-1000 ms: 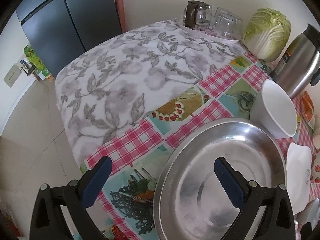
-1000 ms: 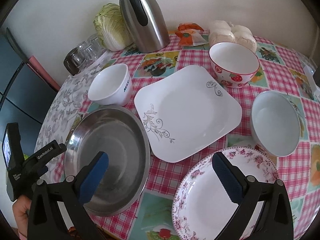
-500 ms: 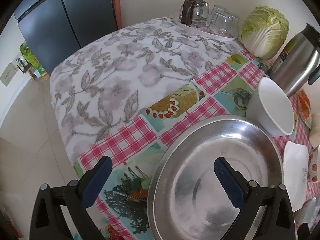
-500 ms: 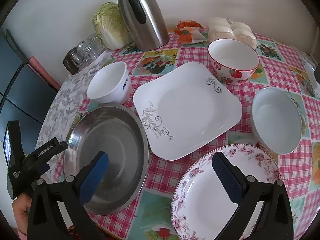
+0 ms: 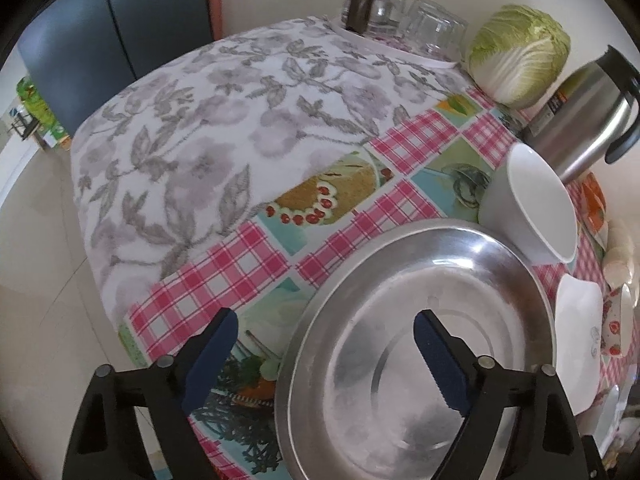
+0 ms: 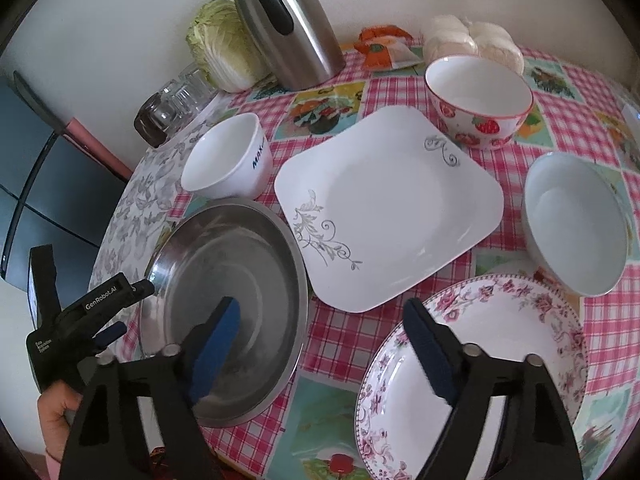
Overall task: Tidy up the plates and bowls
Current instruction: 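Move the left gripper to the steel basin rim and close on it, then lift the steel basin with the left gripper toward the white bowl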
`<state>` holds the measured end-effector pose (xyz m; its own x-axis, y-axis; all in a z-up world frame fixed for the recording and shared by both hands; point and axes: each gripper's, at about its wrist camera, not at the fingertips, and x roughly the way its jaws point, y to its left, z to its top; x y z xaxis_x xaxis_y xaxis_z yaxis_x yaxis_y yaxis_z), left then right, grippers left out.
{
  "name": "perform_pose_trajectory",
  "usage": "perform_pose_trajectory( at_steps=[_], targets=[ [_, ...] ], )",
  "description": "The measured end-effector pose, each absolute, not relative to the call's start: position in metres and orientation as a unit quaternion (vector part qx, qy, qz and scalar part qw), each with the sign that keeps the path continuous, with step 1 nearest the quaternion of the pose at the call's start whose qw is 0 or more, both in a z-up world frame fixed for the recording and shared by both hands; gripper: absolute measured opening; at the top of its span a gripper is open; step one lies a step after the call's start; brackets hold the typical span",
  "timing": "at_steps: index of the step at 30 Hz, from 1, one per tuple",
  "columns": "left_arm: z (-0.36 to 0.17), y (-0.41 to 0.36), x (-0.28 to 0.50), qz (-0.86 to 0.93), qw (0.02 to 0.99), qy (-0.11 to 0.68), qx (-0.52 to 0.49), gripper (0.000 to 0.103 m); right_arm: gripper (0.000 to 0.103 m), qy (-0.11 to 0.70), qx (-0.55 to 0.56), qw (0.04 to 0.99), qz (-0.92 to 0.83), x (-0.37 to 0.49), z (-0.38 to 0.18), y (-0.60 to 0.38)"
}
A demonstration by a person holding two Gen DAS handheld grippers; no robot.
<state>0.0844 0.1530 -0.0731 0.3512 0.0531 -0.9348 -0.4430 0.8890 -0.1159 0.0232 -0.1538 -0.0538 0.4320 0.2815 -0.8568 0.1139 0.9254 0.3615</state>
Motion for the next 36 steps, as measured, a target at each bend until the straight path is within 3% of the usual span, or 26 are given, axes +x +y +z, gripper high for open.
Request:
perform_pose_trajectory(
  at_steps=[3,5,9,11,16,28,29,36],
  targets=[
    [-0.078,0.151,0.086,0.140,0.801,0.555,-0.175,0.083,0.070,0.540,0.207,0.814,0.062,0.024,-0.062,-0.156],
    [-0.081,0.150,0.088,0.130,0.799,0.560,-0.175,0.078,0.056,0.548,0.215,0.806,0.065,0.025,-0.069,-0.156],
    [-0.088,0.151,0.089,0.116,0.795,0.568,-0.177,0.069,0.043,0.557,0.227,0.796,0.068,0.025,-0.076,-0.155],
    [-0.092,0.152,0.090,0.110,0.791,0.574,-0.179,0.059,0.031,0.556,0.235,0.793,0.074,0.025,-0.079,-0.155],
    [-0.102,0.159,0.088,0.103,0.788,0.580,-0.181,0.040,0.013,0.562,0.237,0.788,0.084,0.026,-0.084,-0.149],
    [-0.102,0.161,0.086,0.084,0.803,0.569,-0.156,0.035,0.009,0.585,0.241,0.770,0.084,0.030,-0.107,-0.136],
    [-0.102,0.161,0.086,0.081,0.805,0.567,-0.155,0.031,0.009,0.585,0.240,0.770,0.083,0.031,-0.108,-0.135],
    [-0.099,0.176,0.074,0.054,0.803,0.559,-0.201,0.023,0.010,0.564,0.217,0.792,0.084,0.029,-0.091,-0.130]
  ],
)
